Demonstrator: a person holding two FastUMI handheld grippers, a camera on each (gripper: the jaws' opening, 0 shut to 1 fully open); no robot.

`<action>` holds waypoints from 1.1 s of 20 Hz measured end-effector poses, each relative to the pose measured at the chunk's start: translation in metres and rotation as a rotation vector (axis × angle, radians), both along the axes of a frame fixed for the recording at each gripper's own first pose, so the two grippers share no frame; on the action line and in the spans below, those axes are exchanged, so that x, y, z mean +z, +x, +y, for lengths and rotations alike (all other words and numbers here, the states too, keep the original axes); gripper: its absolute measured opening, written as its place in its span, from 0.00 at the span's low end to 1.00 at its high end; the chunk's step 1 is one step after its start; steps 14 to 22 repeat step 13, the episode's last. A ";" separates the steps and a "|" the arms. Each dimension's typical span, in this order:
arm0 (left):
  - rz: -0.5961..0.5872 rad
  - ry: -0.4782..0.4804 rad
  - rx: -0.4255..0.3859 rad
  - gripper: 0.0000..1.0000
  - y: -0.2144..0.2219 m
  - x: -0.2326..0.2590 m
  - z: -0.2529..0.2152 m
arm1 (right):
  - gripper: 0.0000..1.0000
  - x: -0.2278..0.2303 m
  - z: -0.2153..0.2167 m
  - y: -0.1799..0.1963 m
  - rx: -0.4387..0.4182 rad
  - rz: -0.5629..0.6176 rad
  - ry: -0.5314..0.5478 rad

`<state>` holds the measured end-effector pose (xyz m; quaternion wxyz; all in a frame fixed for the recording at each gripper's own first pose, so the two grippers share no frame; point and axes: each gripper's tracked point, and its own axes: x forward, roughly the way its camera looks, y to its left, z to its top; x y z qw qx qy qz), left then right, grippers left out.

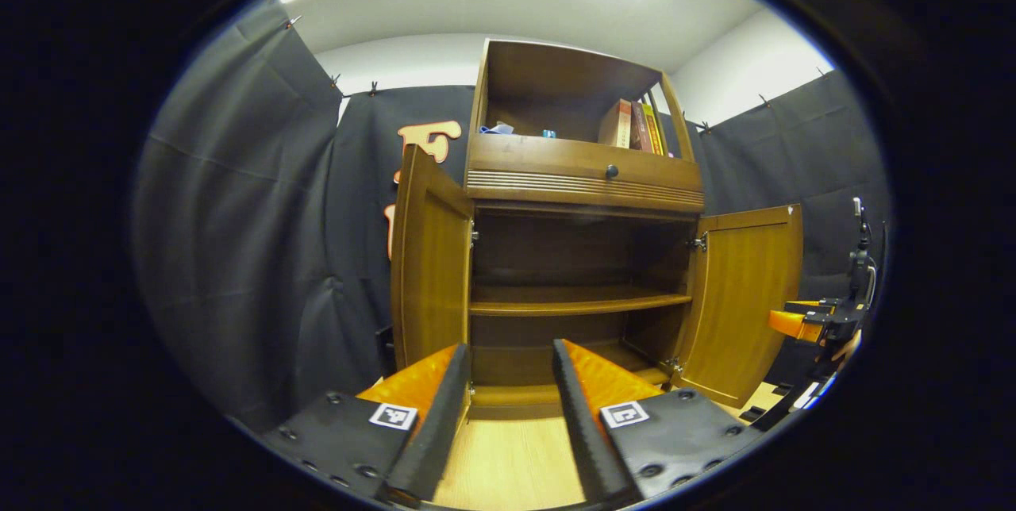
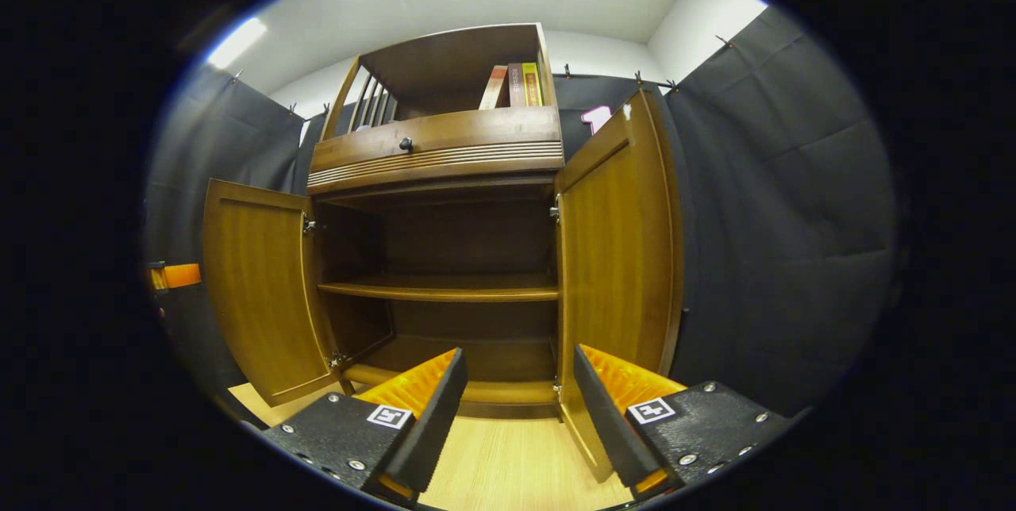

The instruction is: Open the right door of the double-door shoe cabinet with the right hand, and open the left door with the left hand.

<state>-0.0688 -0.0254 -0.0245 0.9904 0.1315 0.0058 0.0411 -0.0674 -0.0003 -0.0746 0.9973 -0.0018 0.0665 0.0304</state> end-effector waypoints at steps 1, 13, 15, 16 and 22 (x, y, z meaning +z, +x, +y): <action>0.000 -0.003 -0.001 0.79 0.002 -0.001 -0.005 | 0.92 0.002 -0.003 -0.002 -0.003 -0.005 -0.002; 0.007 -0.018 0.001 0.97 0.024 -0.010 -0.025 | 1.00 0.008 -0.016 -0.004 -0.008 -0.021 -0.002; 0.007 -0.018 0.001 0.97 0.024 -0.010 -0.025 | 1.00 0.008 -0.016 -0.004 -0.008 -0.021 -0.002; 0.007 -0.018 0.001 0.97 0.024 -0.010 -0.025 | 1.00 0.008 -0.016 -0.004 -0.008 -0.021 -0.002; 0.007 -0.018 0.001 0.97 0.024 -0.010 -0.025 | 1.00 0.008 -0.016 -0.004 -0.008 -0.021 -0.002</action>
